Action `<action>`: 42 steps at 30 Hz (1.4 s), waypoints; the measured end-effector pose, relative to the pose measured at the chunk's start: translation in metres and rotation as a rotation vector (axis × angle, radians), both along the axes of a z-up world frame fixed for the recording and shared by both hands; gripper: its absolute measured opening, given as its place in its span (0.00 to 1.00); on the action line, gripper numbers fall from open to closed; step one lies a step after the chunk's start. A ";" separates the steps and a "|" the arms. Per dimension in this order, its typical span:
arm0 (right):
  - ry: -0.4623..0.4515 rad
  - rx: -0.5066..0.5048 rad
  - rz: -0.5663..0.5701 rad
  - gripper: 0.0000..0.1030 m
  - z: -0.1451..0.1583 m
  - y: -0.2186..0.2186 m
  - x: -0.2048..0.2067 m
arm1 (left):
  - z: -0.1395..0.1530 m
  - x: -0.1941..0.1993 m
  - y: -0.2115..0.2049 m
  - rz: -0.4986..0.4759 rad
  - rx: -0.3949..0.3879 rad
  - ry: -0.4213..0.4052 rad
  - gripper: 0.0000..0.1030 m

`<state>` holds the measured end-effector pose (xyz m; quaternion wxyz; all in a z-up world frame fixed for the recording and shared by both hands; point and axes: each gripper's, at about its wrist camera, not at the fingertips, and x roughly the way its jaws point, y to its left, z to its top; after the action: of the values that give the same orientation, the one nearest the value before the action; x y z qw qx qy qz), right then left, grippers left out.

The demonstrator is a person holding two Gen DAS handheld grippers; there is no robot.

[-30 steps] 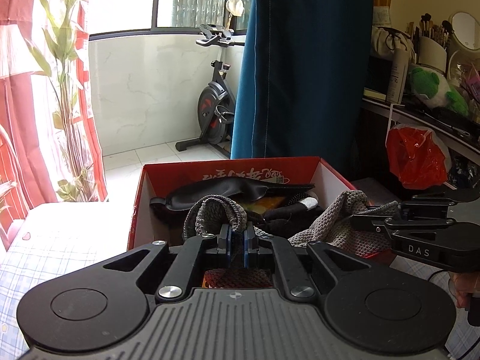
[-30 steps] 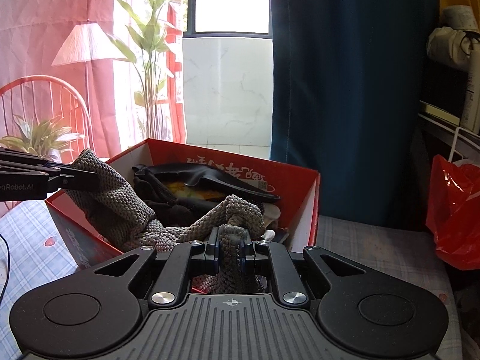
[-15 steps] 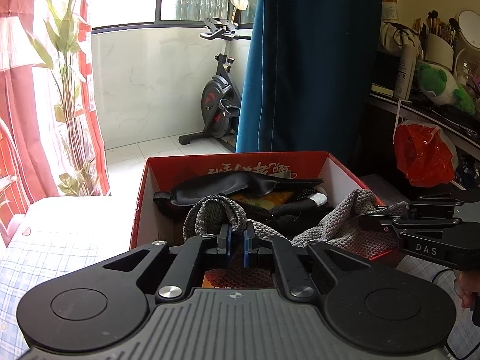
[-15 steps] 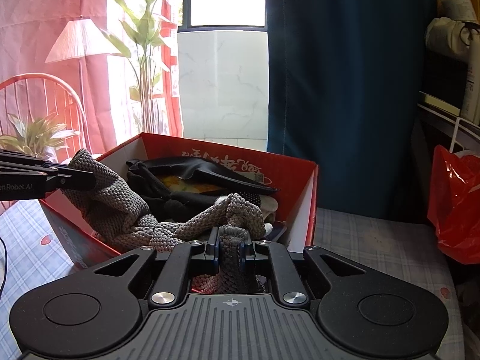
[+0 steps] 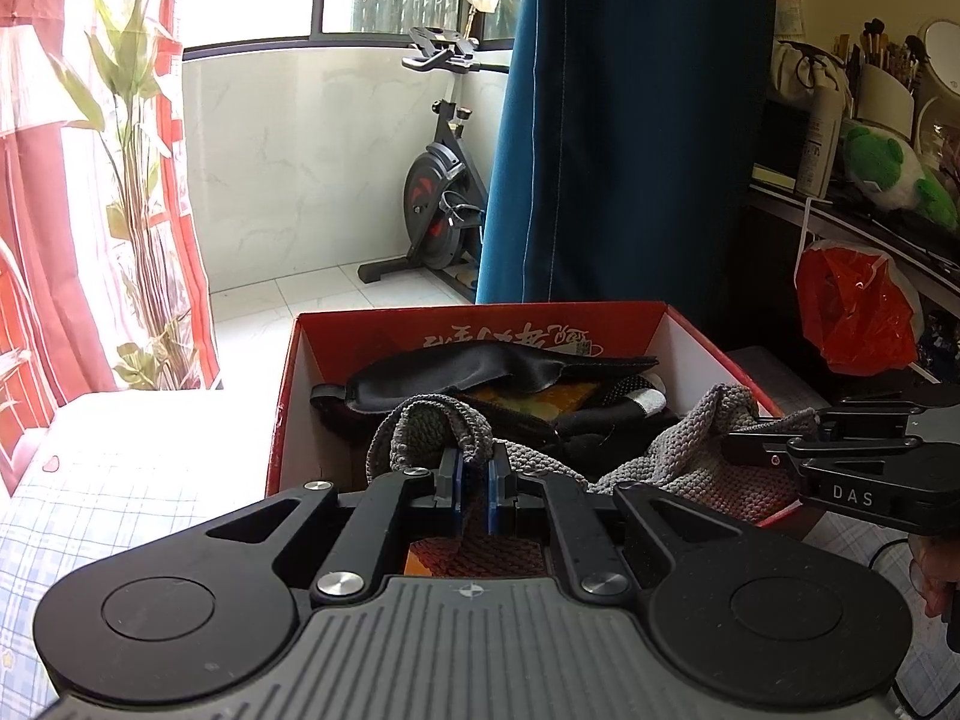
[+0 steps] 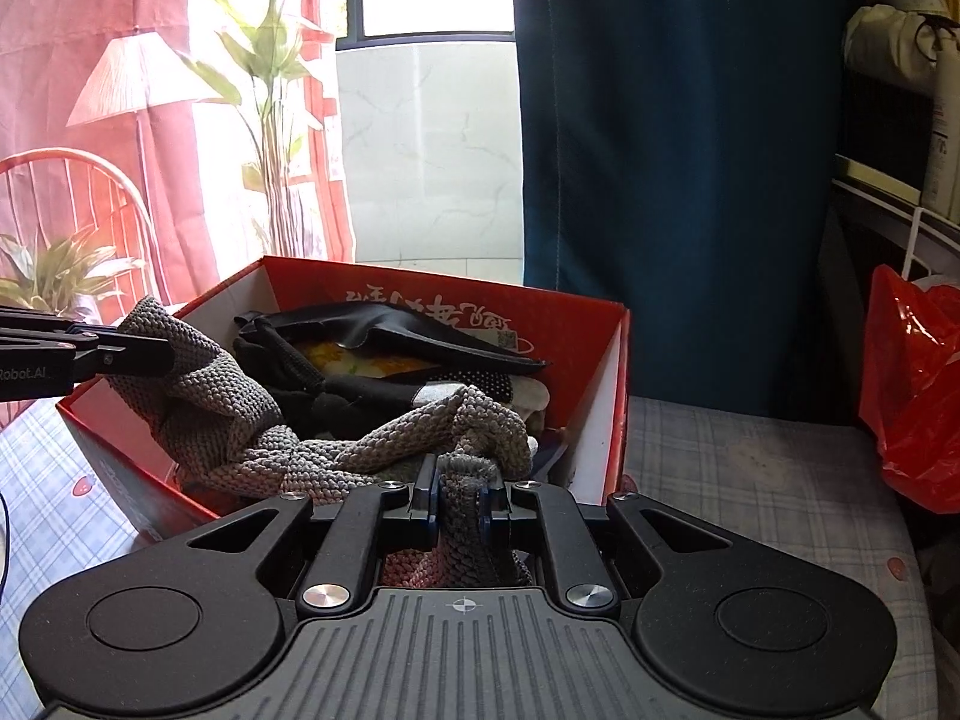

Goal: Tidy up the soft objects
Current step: 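Lower the knit cloth into the box and open both grippers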

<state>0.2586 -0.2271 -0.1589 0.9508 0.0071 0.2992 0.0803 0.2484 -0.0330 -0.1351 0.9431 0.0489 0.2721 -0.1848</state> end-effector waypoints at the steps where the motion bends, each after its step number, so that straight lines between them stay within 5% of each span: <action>1: 0.003 0.001 0.000 0.11 0.000 -0.001 0.001 | 0.000 0.001 0.000 0.000 0.000 0.002 0.08; 13: 0.025 0.014 -0.001 0.11 -0.004 -0.001 0.014 | -0.005 0.012 -0.003 -0.024 0.016 0.033 0.08; 25: 0.136 -0.003 0.059 0.11 -0.009 0.015 0.046 | -0.020 0.043 -0.028 -0.080 0.182 0.105 0.08; 42: 0.152 -0.002 0.052 0.14 -0.017 0.019 0.050 | -0.024 0.044 -0.031 -0.069 0.190 0.107 0.11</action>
<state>0.3085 -0.2086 -0.1760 0.9230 0.0045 0.3706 0.1039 0.2923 -0.0636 -0.1594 0.9114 0.1377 0.3364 -0.1929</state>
